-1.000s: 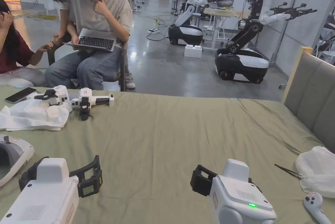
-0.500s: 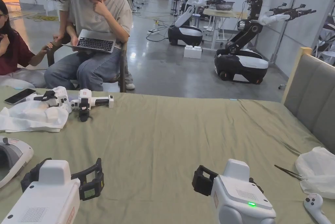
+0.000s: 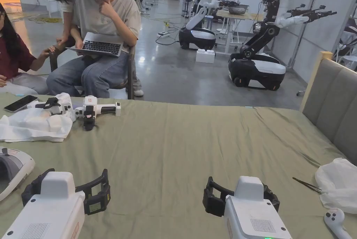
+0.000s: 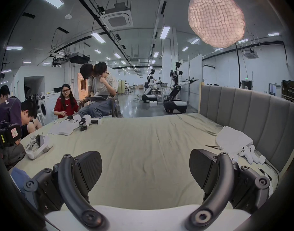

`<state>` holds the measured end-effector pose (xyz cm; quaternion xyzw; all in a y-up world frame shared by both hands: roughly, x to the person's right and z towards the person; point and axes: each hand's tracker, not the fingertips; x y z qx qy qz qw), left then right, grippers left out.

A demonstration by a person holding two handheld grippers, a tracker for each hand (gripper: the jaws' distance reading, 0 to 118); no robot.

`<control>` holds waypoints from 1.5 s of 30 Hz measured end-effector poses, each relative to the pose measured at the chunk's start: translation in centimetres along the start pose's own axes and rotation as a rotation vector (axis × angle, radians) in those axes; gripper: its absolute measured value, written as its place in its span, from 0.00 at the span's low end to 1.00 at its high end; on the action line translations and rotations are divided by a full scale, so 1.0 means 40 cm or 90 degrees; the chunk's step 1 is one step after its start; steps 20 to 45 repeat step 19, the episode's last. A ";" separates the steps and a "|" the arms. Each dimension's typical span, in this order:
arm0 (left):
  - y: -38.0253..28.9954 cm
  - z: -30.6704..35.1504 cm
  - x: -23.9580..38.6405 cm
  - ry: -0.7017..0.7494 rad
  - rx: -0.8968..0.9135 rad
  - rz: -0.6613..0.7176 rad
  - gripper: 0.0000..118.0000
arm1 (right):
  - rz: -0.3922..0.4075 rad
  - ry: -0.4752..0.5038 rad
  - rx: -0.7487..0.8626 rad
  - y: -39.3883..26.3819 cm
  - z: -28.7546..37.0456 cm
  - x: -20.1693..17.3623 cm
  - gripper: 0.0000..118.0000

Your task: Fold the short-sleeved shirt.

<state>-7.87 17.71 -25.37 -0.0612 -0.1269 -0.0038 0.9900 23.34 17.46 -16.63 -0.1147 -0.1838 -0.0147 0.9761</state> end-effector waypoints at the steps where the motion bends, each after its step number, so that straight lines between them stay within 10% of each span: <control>1: -0.001 0.000 0.000 0.001 -0.001 0.000 0.91 | 0.010 -0.009 0.007 0.001 0.000 -0.005 0.91; 45: -0.004 -0.004 -0.006 0.016 0.017 -0.023 0.91 | 0.013 -0.026 0.037 -0.010 -0.020 -0.011 0.95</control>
